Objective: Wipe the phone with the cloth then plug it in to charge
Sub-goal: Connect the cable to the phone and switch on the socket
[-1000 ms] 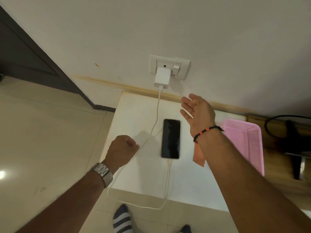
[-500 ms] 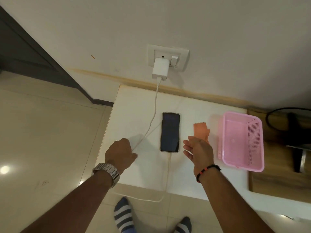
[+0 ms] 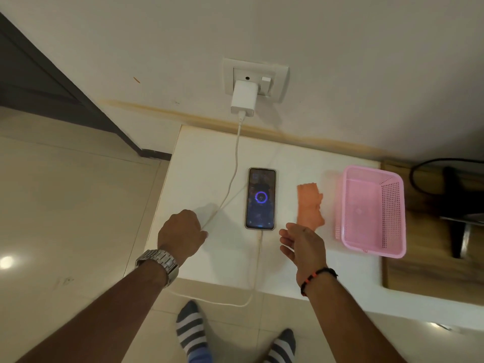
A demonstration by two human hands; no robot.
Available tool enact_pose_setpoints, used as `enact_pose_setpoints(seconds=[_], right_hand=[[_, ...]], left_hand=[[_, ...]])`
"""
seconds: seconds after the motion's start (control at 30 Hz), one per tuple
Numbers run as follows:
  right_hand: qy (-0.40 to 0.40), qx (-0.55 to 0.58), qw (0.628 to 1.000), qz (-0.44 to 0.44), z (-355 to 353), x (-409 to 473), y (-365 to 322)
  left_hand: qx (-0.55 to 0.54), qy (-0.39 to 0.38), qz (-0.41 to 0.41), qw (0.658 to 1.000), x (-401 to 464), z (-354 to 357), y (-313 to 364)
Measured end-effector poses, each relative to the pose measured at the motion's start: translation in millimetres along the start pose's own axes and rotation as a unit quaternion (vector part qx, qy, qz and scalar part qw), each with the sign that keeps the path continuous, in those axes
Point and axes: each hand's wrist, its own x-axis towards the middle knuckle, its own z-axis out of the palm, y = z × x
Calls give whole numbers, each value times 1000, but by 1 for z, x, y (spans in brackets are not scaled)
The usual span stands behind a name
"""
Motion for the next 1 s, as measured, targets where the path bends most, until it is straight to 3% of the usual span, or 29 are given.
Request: enact_pose_setpoints(seconds=[0.4,0.57,0.7,0.87,1.0], right_hand=[[3,-9,1000,11,-9,-5,18],[-16,-148,985,-85,-6,-14,33],[-35,-234,962,-135,1,-19,39],[-16,-303,939,-163,9,-23,39],[-6,-405,903,-141,18,-29,43]], left_hand=[[-10,-22,-9,1000,-2,-5,2],[-9,-64,-9,998,-5,-17,4],[-140,-143,-59,978,-2,-48,-2],[-185,-46,-31,981,15,-104,-12],[-185,-12,-27,982,53,-121,-13]])
